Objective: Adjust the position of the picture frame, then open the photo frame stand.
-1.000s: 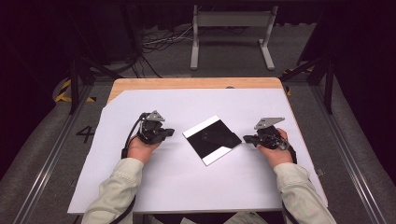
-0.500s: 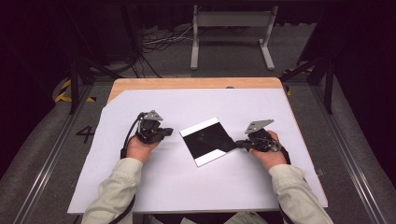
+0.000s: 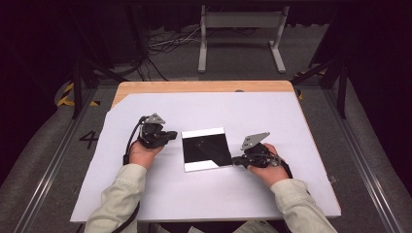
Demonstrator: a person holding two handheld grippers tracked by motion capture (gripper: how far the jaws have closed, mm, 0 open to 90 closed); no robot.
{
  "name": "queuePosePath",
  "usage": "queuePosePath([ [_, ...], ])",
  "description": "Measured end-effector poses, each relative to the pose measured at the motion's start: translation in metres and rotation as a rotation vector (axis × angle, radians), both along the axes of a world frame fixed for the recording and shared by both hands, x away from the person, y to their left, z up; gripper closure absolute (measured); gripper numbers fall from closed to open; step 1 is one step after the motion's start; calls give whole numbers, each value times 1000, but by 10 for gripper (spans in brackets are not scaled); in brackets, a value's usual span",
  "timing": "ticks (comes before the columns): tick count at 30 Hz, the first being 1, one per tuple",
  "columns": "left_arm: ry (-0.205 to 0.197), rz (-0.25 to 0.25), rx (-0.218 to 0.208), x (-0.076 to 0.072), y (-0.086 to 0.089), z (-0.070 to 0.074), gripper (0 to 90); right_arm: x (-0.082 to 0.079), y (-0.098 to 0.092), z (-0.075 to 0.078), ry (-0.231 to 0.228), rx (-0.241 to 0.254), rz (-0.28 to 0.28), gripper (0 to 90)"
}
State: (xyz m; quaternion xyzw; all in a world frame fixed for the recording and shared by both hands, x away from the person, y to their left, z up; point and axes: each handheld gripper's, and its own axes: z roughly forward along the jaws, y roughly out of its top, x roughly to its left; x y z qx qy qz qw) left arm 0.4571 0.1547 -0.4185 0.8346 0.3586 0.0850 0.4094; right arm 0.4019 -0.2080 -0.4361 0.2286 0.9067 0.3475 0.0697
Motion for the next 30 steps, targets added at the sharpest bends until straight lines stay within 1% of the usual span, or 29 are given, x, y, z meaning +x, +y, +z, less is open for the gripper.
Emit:
queuePosePath([
  [7,2,8,-9,0,3,0,867,-4,9,-1,7,11,22,900],
  [9,-3,6,-6,0,4,0,865,-5,12,-1,14,21,27,900],
  [11,4,5,-9,0,5,0,863,-6,14,-2,11,22,34,899],
  [14,2,1,-12,-1,6,0,859,-6,15,-2,15,26,30,899],
  [17,1,-4,-14,-2,9,1,850,-6,14,0,5,13,35,899],
  [19,5,-11,-25,-3,12,0,835,-6,12,5,-23,4,20,897],
  [20,1,-15,-26,-3,13,0,825,-5,11,8,-31,10,7,896],
  [21,0,-29,-29,-3,13,-1,814,-6,9,10,-31,12,-1,894],
  [22,-6,-36,-22,-4,13,-1,803,-5,8,13,-34,14,-4,890],
  [23,-14,-47,-4,-4,14,-1,795,-6,6,15,-37,11,-7,885],
  [25,-23,-61,-1,-5,15,0,775,-7,3,20,-39,16,-19,868],
  [26,-28,-64,0,-6,15,0,759,-8,1,24,-38,29,-27,860],
  [29,-45,-96,9,-8,17,2,726,-10,-5,33,-51,44,-35,842],
  [30,-40,-99,5,-8,17,2,719,-11,-6,35,-51,47,-36,840],
])
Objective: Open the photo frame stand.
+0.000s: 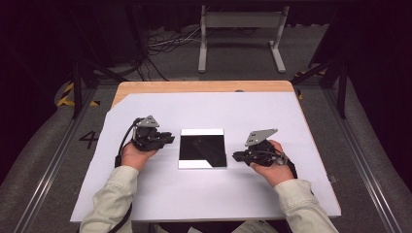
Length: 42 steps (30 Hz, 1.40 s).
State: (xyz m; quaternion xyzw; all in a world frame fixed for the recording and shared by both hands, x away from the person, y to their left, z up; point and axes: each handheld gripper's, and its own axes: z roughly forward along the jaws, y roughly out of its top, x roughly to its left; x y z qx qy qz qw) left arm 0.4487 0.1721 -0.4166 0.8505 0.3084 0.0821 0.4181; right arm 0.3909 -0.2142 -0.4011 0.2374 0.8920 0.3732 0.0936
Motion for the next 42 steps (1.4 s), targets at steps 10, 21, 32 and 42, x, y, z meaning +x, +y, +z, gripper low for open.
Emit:
queuePosePath([
  [10,14,-61,-20,3,18,3,652,-5,-4,6,16,-19,14,822],
  [21,28,-45,-8,3,25,7,623,-4,4,9,52,-61,51,808],
  [32,32,-19,5,4,27,8,616,-3,13,6,113,-122,55,808],
  [42,41,-13,10,3,26,8,609,0,26,-3,158,-169,73,806],
])
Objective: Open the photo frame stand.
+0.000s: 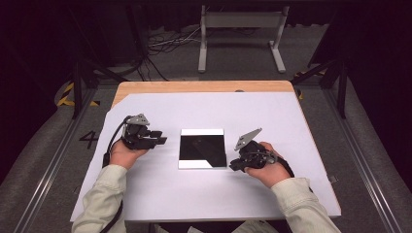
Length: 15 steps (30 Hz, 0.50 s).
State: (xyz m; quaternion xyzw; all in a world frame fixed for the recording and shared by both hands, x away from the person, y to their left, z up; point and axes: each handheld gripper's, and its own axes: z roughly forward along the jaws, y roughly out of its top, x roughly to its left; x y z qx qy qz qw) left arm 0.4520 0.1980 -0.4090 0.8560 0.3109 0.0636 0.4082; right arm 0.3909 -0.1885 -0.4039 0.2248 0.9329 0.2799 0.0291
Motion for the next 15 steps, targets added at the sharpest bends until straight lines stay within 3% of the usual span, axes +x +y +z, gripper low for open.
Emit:
queuePosePath([
  [15,3,-8,16,0,-4,-1,596,6,8,-12,47,-52,-21,818],
])
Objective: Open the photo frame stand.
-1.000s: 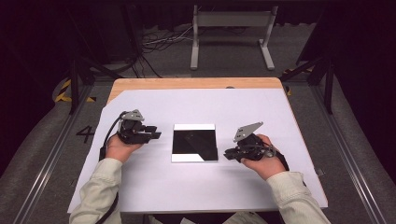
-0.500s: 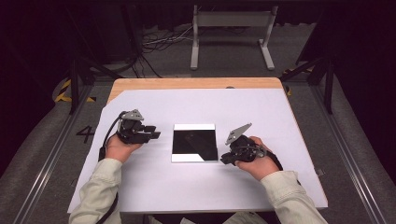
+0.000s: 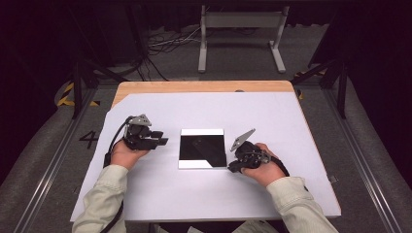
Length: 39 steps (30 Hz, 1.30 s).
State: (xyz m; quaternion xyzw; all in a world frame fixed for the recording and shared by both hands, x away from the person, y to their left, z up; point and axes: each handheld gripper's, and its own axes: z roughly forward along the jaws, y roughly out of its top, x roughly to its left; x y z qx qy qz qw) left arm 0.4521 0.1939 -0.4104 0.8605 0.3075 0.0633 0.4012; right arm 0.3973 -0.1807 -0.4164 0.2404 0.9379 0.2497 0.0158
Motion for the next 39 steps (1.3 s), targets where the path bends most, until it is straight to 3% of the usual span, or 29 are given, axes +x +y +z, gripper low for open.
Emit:
queuePosePath([
  [21,-3,-2,5,0,-2,-1,590,7,14,-1,28,-74,-6,877],
  [30,-1,4,1,0,-2,-1,588,6,12,-1,19,-64,-6,896],
  [39,0,8,3,-2,0,-2,584,3,8,4,-5,-14,-12,898],
])
